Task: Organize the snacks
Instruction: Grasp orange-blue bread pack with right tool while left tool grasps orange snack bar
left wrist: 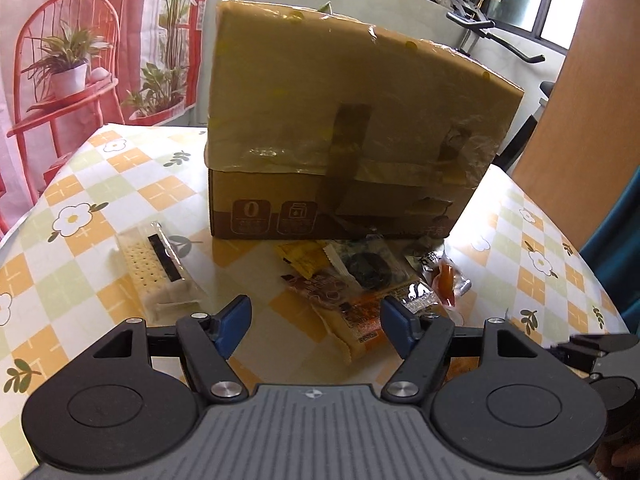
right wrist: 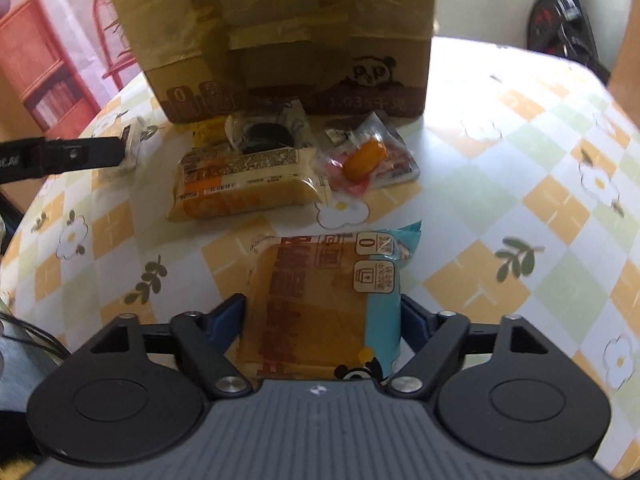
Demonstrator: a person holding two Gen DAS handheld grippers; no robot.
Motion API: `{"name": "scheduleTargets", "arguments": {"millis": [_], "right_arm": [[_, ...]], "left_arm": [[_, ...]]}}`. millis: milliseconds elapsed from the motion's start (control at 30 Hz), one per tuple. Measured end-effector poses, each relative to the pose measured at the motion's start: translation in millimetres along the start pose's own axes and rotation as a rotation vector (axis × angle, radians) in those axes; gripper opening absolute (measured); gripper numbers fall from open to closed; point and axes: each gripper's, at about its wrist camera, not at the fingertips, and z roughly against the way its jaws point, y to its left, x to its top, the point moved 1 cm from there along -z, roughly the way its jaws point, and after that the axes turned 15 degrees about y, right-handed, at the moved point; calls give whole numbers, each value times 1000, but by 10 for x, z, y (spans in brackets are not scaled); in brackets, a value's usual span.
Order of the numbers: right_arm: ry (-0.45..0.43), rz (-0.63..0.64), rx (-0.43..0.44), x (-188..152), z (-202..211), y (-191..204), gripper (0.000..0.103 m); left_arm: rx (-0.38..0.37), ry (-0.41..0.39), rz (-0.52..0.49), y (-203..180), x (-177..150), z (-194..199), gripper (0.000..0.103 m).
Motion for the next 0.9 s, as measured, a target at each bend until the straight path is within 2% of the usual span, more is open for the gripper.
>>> {"name": "scheduleTargets", "arguments": {"millis": [100, 233, 400, 567, 733, 900], "right_arm": [[-22, 24, -21, 60, 13, -31, 76], [-64, -12, -32, 241, 27, -208, 76], [-93, -53, -74, 432, 4, -408, 76], [-87, -82, -64, 429, -52, -501, 76], [-89, -92, -31, 376, -77, -533, 76], [-98, -112, -54, 303, -32, -583, 76]], "left_arm": [[-12, 21, -3, -48, 22, -61, 74], [-12, 41, -20, -177, 64, -187, 73], [-86, 36, -64, -318, 162, -302, 70], [-136, 87, -113, -468, 239, -530, 62], [-116, 138, -177, -683, 242, -760, 62], [-90, 155, -227, -879, 246, -946, 62]]}}
